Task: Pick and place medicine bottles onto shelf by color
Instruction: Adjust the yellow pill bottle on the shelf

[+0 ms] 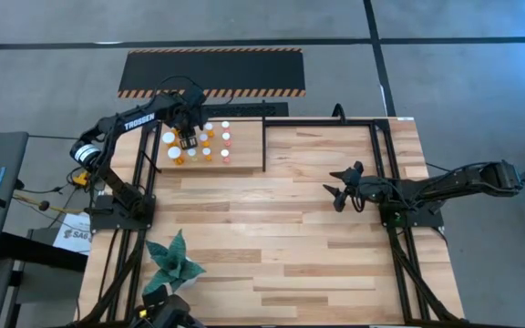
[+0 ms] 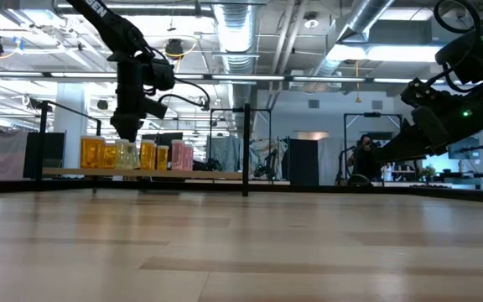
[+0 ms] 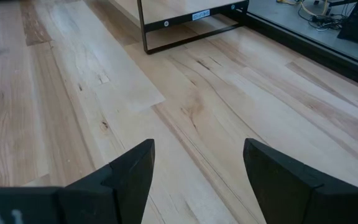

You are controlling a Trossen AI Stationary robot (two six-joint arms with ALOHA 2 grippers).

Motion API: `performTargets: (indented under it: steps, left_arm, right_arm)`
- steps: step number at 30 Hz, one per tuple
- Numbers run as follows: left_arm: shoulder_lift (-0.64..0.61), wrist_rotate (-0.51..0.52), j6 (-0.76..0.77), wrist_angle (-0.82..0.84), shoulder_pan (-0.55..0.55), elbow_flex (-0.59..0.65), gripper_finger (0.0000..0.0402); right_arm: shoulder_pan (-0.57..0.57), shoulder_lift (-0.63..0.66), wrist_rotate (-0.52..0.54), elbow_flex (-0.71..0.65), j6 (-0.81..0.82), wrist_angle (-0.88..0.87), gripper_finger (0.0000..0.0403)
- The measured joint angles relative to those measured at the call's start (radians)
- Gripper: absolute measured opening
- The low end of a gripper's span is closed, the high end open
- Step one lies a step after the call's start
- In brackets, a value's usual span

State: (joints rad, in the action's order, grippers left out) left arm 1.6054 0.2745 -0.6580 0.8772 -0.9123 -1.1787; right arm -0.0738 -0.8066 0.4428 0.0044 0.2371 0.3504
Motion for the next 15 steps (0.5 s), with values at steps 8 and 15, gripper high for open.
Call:
performTargets:
  steps: [8,15]
  left_arm:
    - [-0.001,-0.005,-0.004,0.000,-0.002,0.004,0.0118]
    - [-0.001,-0.008,-0.007,0.000,-0.002,0.004,0.0118]
  right_arm:
    - [0.000,0.000,0.000,0.000,0.000,0.000,0.0270]
    - [0.000,0.000,0.000,0.000,0.000,0.000,0.0270]
